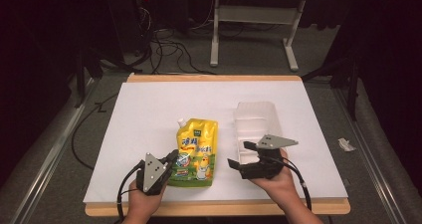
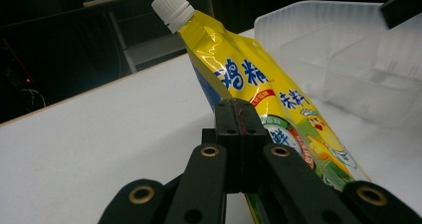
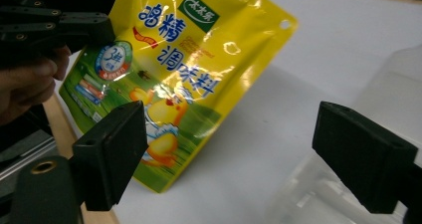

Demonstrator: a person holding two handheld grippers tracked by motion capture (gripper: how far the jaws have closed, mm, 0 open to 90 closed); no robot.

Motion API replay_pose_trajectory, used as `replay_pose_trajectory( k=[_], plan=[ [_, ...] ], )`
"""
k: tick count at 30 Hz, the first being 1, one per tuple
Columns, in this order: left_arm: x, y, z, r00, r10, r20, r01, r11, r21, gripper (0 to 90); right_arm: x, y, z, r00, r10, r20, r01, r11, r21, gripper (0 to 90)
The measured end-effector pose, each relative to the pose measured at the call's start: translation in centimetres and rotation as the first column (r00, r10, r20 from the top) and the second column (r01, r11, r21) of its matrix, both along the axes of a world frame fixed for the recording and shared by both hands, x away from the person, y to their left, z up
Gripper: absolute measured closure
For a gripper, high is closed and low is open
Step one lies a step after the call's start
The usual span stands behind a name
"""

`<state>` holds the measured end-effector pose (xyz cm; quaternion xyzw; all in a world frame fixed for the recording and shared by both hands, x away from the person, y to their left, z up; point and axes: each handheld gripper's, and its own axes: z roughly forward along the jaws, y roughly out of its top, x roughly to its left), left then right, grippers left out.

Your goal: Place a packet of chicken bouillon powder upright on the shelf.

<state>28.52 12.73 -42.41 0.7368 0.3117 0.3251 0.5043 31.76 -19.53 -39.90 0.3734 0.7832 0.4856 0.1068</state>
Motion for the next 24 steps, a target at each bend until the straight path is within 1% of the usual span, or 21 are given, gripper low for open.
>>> replay_pose_trajectory(
  k=[1,2,3,4,5,7,8,9,10,11,14,15,16,17,18,19,21,22,23,24],
  plan=[
    [0.0,0.0,0.0,1.0,0.0,0.0,0.0,1.0,0.0,90.0,0.3,0.7,0.0,0.9999,0.011,-0.011,-0.011,1.0,-0.006,12.4],
    [-0.1,0.0,0.0,1.0,-0.003,0.004,0.003,1.0,0.004,90.0,0.3,0.7,0.0,0.9999,0.011,-0.011,-0.011,1.0,-0.006,12.4],
    [-0.4,-0.1,0.1,0.9999,-0.007,0.015,0.006,0.9999,0.009,90.0,1.0,1.9,-0.2,0.999,0.021,-0.039,-0.022,1.0,-0.019,11.0],
    [-0.4,-0.1,0.1,0.9999,-0.007,0.015,0.006,0.9999,0.009,90.0,1.0,1.9,-0.2,0.999,0.021,-0.039,-0.022,1.0,-0.019,11.0],
    [-0.6,-0.1,0.2,0.9998,-0.011,0.017,0.011,0.9999,0.004,90.0,1.6,2.9,-0.4,0.9974,0.026,-0.067,-0.027,0.999,-0.02,10.1],
    [-0.8,-0.1,0.3,0.9995,-0.015,0.027,0.014,0.9998,0.011,90.0,2.2,3.7,-0.6,0.9955,0.028,-0.091,-0.03,0.999,-0.017,9.0],
    [-0.9,-0.1,0.3,0.9994,-0.018,0.029,0.018,0.9998,0.007,90.0,2.3,4.0,-0.6,0.994,0.025,-0.106,-0.028,0.999,-0.019,8.5],
    [-1.1,-0.1,0.3,0.9993,-0.017,0.032,0.017,0.9998,0.007,90.0,2.6,4.5,-0.7,0.9921,0.034,-0.121,-0.036,0.999,-0.018,7.5],
    [-1.1,-0.1,0.3,0.9993,-0.017,0.032,0.017,0.9998,0.007,90.0,2.6,4.5,-0.7,0.9921,0.034,-0.121,-0.036,0.999,-0.018,7.5],
    [-1.5,-0.1,0.4,0.9991,-0.02,0.038,0.019,0.9998,0.007,90.0,2.9,5.4,-0.7,0.989,0.037,-0.143,-0.042,0.999,-0.032,5.7],
    [-2.1,-0.1,0.5,0.9985,-0.027,0.048,0.026,0.9996,0.014,90.0,3.4,6.1,-0.9,0.9841,0.041,-0.173,-0.049,0.998,-0.041,4.1],
    [-2.1,-0.1,0.5,0.9985,-0.027,0.048,0.026,0.9996,0.014,90.0,3.6,6.4,-1.1,0.9812,0.047,-0.187,-0.055,0.998,-0.04,3.2],
    [-2.3,-0.1,0.5,0.9983,-0.03,0.051,0.029,0.9995,0.015,90.0,3.8,6.5,-1.2,0.98,0.047,-0.194,-0.057,0.997,-0.045,3.0],
    [-2.7,0.0,0.6,0.9973,-0.038,0.062,0.036,0.9989,0.03,90.0,3.9,6.6,-1.3,0.9787,0.047,-0.2,-0.056,0.997,-0.044,2.7],
    [-2.7,0.0,0.6,0.9973,-0.038,0.062,0.036,0.9989,0.03,90.0,4.0,6.6,-1.4,0.9781,0.049,-0.202,-0.059,0.997,-0.046,2.3],
    [-2.9,0.0,0.6,0.9966,-0.043,0.07,0.04,0.9985,0.037,90.0,4.0,6.6,-1.4,0.9781,0.049,-0.202,-0.059,0.997,-0.046,2.3],
    [-3.3,0.0,0.7,0.9949,-0.054,0.086,0.05,0.9978,0.043,90.0,4.4,6.7,-1.7,0.9728,0.056,-0.225,-0.066,0.997,-0.037,2.4],
    [-3.3,0.0,0.7,0.9949,-0.054,0.086,0.05,0.9978,0.043,90.0,4.4,6.7,-1.7,0.9728,0.056,-0.225,-0.066,0.997,-0.037,2.4],
    [-3.5,-0.1,0.7,0.9939,-0.059,0.093,0.055,0.9973,0.049,90.0,4.5,6.7,-1.8,0.968,0.077,-0.239,-0.085,0.996,-0.024,2.8],
    [-3.5,-0.1,0.7,0.9939,-0.059,0.093,0.055,0.9973,0.049,90.0,4.6,6.8,-1.9,0.9664,0.083,-0.243,-0.091,0.996,-0.021,3.0]
  ],
)
